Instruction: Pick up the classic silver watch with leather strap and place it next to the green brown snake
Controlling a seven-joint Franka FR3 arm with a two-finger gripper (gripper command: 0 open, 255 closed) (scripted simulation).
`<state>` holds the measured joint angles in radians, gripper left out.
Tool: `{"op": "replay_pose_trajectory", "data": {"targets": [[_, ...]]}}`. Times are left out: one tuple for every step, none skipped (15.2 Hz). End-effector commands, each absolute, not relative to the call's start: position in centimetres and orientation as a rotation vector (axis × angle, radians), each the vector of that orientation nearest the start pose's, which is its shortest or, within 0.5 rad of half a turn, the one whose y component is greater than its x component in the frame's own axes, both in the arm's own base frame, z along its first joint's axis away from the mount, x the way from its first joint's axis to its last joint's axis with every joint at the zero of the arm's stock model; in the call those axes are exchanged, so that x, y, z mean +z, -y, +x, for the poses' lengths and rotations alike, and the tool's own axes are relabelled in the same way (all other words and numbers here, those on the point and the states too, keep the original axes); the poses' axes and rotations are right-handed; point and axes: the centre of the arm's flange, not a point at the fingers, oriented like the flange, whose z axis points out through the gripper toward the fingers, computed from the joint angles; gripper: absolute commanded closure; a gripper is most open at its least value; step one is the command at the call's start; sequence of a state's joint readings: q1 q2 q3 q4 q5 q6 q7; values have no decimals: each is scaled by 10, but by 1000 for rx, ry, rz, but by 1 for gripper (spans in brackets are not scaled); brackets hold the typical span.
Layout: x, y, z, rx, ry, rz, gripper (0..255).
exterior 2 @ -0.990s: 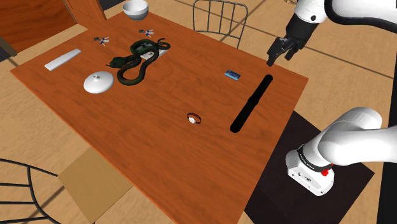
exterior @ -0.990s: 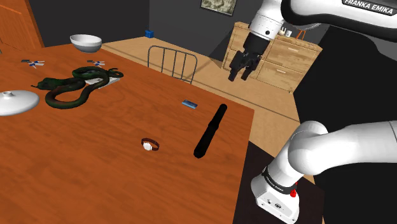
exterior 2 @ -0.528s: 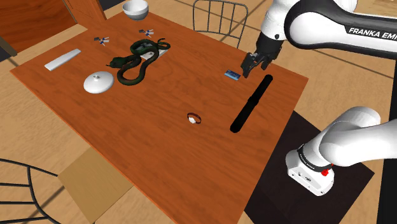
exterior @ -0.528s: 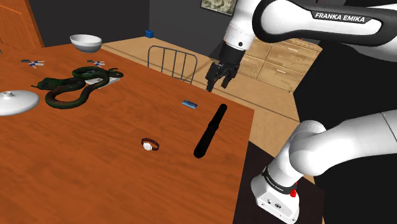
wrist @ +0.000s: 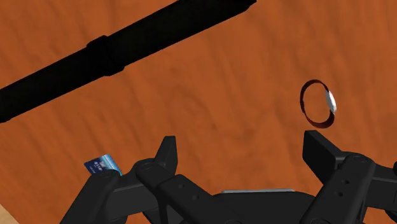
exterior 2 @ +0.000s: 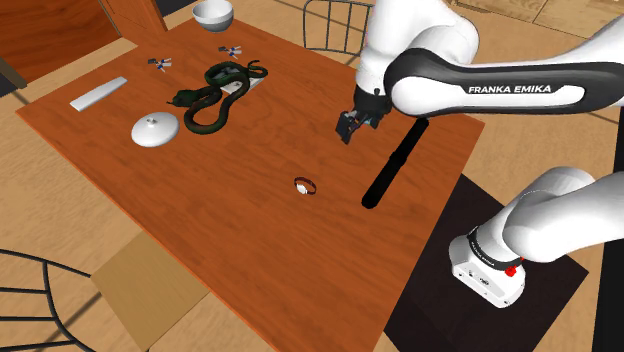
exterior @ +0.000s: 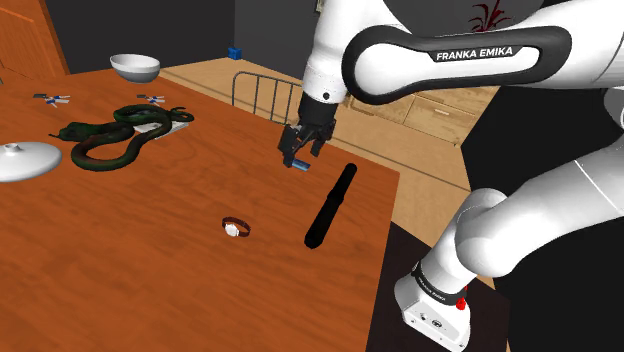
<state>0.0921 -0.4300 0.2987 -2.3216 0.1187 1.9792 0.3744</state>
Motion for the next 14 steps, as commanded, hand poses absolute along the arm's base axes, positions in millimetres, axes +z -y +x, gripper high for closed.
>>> {"op": "replay_pose_trajectory", "data": {"targets": [[489,-204,403,-115,-53,-3136,0],[482,-215,408,-116,-43,-3143,0],[475,-226,412,-117,-31,-3149,0],[468,-237,417,-118,-20,-3156,0],[461,-249,421,-119,-9,-3162,0],[453,-260,425,-119,2,-3169,0],[446,-271,429,-120,13,-3175,0],[439,-282,434,-121,24,-3182,0],[431,-293,438,-122,36,-3188,0],[424,-304,442,-122,47,-3195,0],[416,-315,445,-123,58,-3201,0],[408,-326,449,-124,70,-3207,0],[401,-337,453,-125,81,-3213,0],[393,-348,457,-125,93,-3219,0]]}}
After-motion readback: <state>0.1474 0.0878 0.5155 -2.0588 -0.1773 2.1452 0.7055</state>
